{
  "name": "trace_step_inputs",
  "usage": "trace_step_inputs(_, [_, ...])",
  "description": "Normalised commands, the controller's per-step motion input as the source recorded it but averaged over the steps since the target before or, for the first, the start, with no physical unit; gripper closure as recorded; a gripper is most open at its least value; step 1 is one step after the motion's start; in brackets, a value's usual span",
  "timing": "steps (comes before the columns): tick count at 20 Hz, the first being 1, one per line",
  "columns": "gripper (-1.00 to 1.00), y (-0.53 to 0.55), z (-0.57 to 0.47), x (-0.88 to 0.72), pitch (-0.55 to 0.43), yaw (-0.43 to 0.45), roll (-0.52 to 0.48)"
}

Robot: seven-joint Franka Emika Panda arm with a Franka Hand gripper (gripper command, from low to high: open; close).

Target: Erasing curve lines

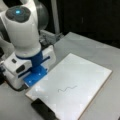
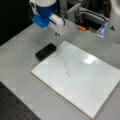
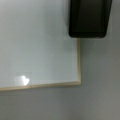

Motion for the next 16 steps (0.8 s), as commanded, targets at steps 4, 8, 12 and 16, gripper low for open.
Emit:
trace_step_inputs(4, [-1.0, -0.15, -0.12, 0.14, 0.072, 0.16, 0.022])
trace_step_inputs(8, [-1.0, -0.18, -0.12, 0.2, 0.069, 0.141, 0.065])
trace_step_inputs(12, [-1.0, -0.21, -0.13, 0.22, 0.006, 0.117, 0.075])
trace_step_inputs(16, [-1.0, -0.21, -0.1, 0.19, -0.018, 0.098, 0.095])
